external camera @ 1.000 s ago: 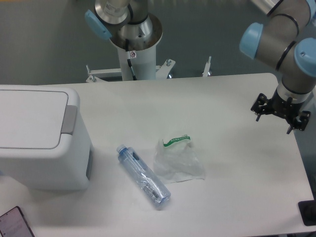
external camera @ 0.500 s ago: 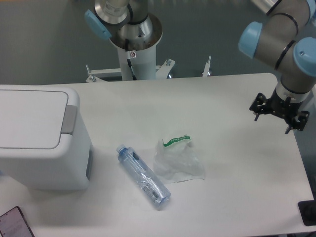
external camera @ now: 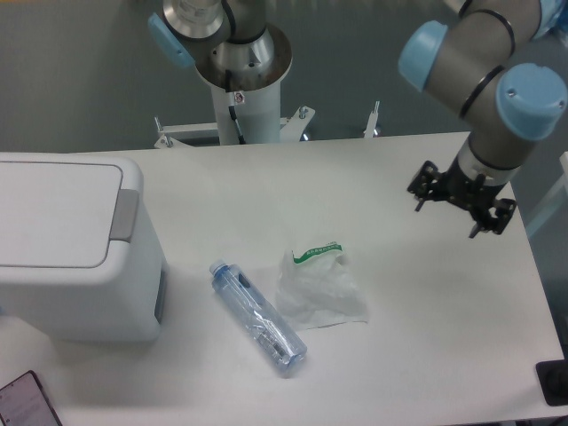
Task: Open the trash can
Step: 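Move the gripper across the table toward the trash can lid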
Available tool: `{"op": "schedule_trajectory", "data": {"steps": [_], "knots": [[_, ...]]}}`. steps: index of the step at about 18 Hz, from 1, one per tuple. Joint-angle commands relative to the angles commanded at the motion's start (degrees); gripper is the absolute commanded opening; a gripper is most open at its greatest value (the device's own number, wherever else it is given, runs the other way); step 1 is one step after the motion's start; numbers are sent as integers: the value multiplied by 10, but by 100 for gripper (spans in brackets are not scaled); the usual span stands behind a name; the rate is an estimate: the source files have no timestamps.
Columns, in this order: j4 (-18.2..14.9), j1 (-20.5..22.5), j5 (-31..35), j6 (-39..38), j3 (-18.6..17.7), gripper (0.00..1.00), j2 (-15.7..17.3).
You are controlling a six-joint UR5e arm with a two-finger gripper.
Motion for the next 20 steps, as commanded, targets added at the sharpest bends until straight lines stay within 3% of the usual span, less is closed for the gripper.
{"op": "schedule_trajectory", "data": {"steps": [4, 8, 10, 14, 20], "knots": [[-47, -47, -11, -44, 25, 100, 4], [-72, -89, -72, -107, 60, 100, 8], [-88, -102, -97, -124, 66, 100, 26], [-99, -105, -157, -161, 65, 100, 48], [-96, -127, -161, -256, 62, 100, 57]]}}
